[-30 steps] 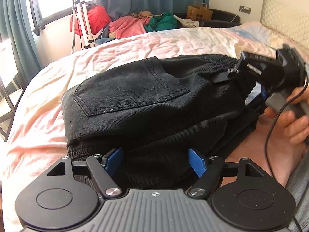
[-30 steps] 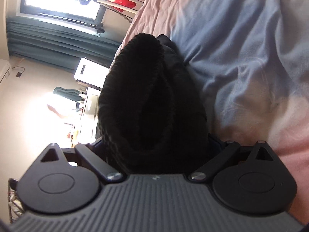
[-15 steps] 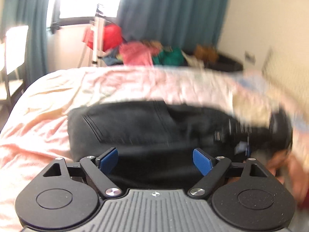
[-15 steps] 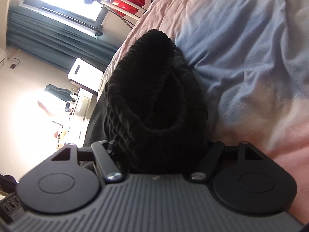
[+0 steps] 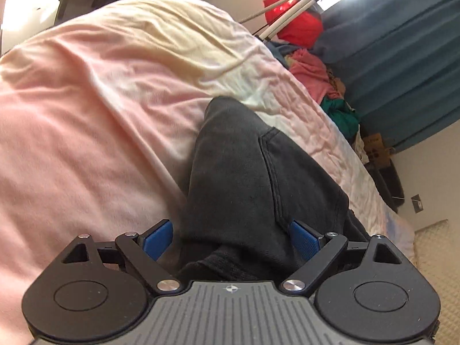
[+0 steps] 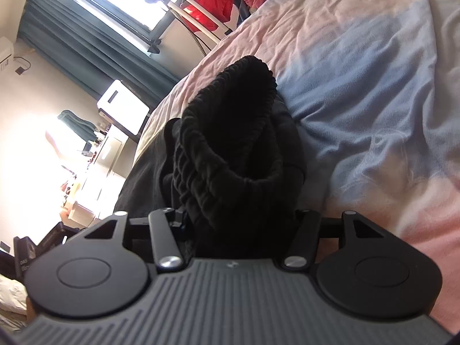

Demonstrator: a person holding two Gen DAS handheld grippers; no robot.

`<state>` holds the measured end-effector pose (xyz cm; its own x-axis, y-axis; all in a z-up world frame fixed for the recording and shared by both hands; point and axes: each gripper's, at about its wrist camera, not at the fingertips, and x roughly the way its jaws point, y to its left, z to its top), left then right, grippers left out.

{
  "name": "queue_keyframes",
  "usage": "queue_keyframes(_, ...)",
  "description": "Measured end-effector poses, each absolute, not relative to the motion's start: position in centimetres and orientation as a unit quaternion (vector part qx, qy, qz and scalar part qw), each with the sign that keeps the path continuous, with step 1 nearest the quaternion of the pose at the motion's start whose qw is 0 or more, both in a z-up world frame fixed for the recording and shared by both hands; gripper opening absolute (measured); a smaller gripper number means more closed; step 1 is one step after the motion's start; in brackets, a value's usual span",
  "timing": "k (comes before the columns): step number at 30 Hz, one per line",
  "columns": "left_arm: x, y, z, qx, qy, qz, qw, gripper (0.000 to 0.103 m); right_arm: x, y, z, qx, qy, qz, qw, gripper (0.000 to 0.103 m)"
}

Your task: Fold clothes

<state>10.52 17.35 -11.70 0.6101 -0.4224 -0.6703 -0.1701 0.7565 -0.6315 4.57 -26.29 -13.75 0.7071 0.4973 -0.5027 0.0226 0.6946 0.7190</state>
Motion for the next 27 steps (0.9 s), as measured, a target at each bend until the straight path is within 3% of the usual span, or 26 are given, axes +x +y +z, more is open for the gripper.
queue_keyframes(9,10.4,15.8,-13.1,-0.327,0.455,-0.104,0.821,0.086,4.6,-25.1,-13.3,0.355,0.358,0.134,0.853,0.059)
queue_keyframes(20,9.5,15.7,-11.5,-0.303,0.425,-0.122,0.844,0.056,3.6,-24.4,-11.0,0.317,0.314,0.152,0.882,0.055)
queue_keyframes(27,8.3,15.7,-9.3,-0.304,0.383,-0.145,0.86,0.049,2.3,-24.1,-8.4,0.295,0.28,0.166,0.898,0.051)
